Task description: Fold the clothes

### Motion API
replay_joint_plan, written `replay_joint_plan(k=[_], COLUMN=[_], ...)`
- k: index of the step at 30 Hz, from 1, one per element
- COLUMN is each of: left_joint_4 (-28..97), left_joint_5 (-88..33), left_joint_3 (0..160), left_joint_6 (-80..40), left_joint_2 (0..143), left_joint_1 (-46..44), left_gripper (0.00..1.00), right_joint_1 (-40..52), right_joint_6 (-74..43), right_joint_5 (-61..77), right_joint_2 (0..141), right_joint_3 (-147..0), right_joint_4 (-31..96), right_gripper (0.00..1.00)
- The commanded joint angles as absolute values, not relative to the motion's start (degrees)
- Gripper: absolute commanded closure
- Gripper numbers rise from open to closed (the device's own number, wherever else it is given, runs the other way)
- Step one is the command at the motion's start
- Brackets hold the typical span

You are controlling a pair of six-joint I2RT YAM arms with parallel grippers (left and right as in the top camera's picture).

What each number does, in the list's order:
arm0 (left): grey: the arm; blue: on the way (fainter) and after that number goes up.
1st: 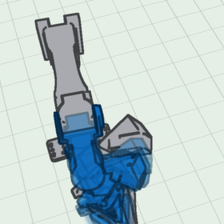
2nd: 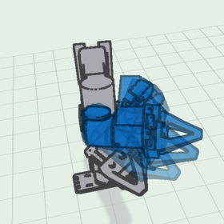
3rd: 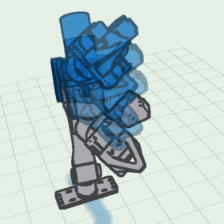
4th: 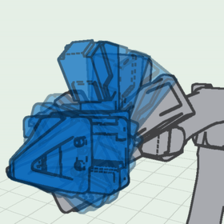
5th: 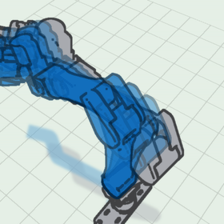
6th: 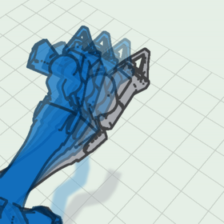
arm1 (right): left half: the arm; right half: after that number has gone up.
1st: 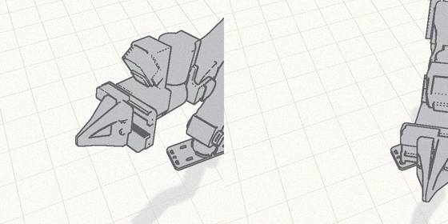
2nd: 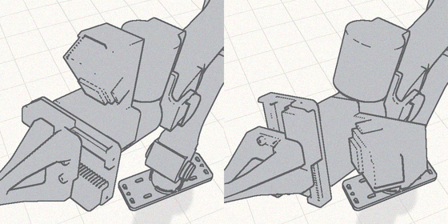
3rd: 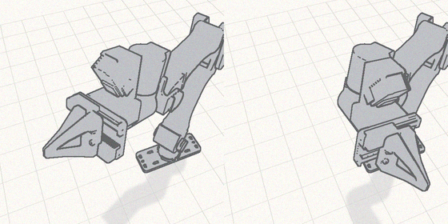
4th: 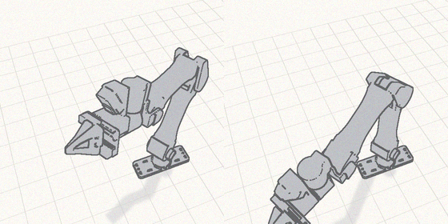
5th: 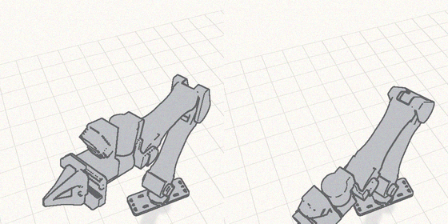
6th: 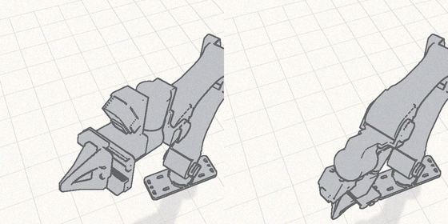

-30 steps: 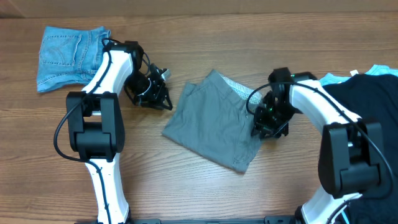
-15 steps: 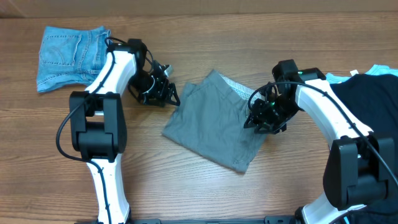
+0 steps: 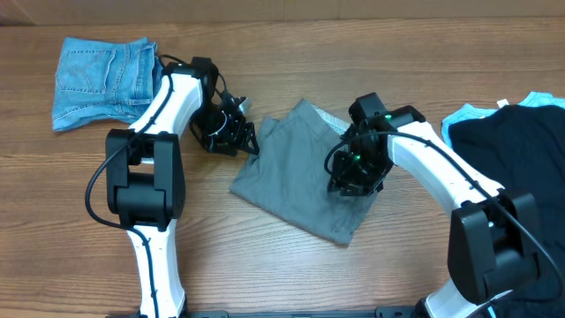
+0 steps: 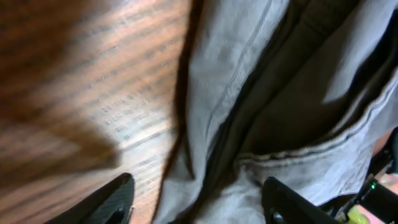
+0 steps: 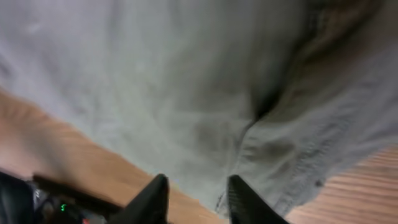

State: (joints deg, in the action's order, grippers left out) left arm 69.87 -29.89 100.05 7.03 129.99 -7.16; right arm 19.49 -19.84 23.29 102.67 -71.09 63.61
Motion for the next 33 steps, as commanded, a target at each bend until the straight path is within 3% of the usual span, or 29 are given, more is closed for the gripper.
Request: replay_joint_plan(k=[1,7,13,17,19,20,25,29,33], left_joint_4=[71.26,72.38,71.24,70.94,70.67,70.43,69.80,69.87,70.15], left_joint_5=[-29.54,-30.39,-31.57,-31.57,-31.53,-31.31,-28.18,-26.57,-25.96], left_joint_3=[99.39,100.86,101.43,101.43,101.43,101.41,101.41,101.41,101.43], left_joint_6=[8.86,8.91,10.39,11.05,11.66,12.12,12.01,11.99,12.08], left_joint_2=[129.54,129.51,129.51,129.51,129.51,129.54,129.54,129.54,129.51], left_joint_1=[-8.60,-8.19,-9.23,-10.09,-10.52,-10.85,-11.05,-10.92,-10.35], left_gripper=[0.36,0.38,0.32,0.33,0.41,0.55,0.93,0.96,0.96], right_joint_1=[18.13,15.59,11.84,11.22,11.29,11.29,11.27,11.29,11.11], right_joint_6=[-17.82,-13.52,-17.78,-18.22,-18.24,-18.31,-21.34,-21.47,-21.21], right_joint_5=[19.40,21.82,17.91,18.68,20.91,23.55,24.49,24.49,24.03], right_joint_2=[101.08,96.40,95.83,97.34,98.00,98.41,98.43,98.43,98.39], right_joint_3=[-70.57,-71.11,-69.25,-66.00,-63.72,-60.99,-55.72,-52.47,-51.09], right_joint_4=[62.85,64.25,64.77,63.35,61.04,57.98,52.62,49.56,47.88], right_gripper=[0.68,0.60,0.41,0.41,0.41,0.44,0.55,0.67,0.90])
